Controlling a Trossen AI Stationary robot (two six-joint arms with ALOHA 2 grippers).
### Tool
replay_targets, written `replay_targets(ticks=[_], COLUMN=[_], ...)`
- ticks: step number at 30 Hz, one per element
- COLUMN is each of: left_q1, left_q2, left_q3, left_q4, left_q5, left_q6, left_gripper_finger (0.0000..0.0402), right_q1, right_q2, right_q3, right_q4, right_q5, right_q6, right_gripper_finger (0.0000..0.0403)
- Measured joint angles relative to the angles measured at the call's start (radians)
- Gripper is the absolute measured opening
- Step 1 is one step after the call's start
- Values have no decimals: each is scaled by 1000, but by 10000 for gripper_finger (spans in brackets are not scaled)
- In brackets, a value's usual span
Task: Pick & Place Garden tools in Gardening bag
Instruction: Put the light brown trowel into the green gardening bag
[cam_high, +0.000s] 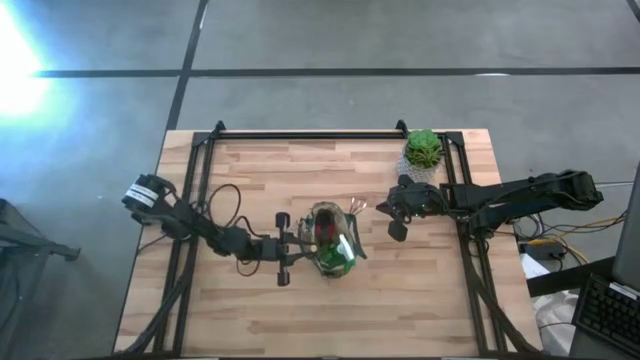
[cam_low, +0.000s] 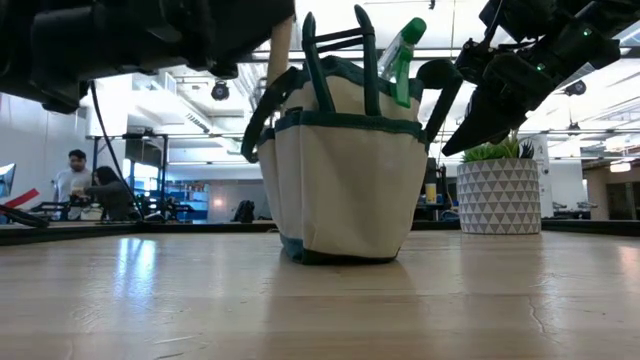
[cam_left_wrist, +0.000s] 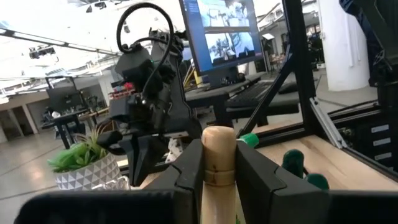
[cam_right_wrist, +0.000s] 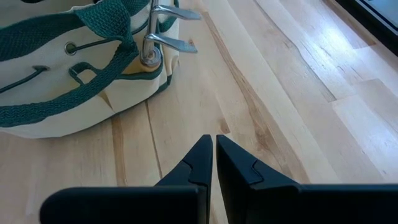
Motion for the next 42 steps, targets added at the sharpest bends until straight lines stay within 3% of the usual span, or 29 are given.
replay_targets(ticks=[28,39,42], left_q1=[14,13,15], left_q2=[137,111,110], left_q3=[41,62,63], left_q4=[22,-46,-69], left_q5=[-41,-247,-222], left_q6=[-33,-28,-19], left_gripper_finger=[70,70,70], right_q1=[0,0,0], right_q2=[0,0,0], right_q3=[0,0,0], right_q4=[-1,-1,-2], right_q5=[0,0,0], right_q6=[0,0,0], right_gripper_finger=[18,18,18])
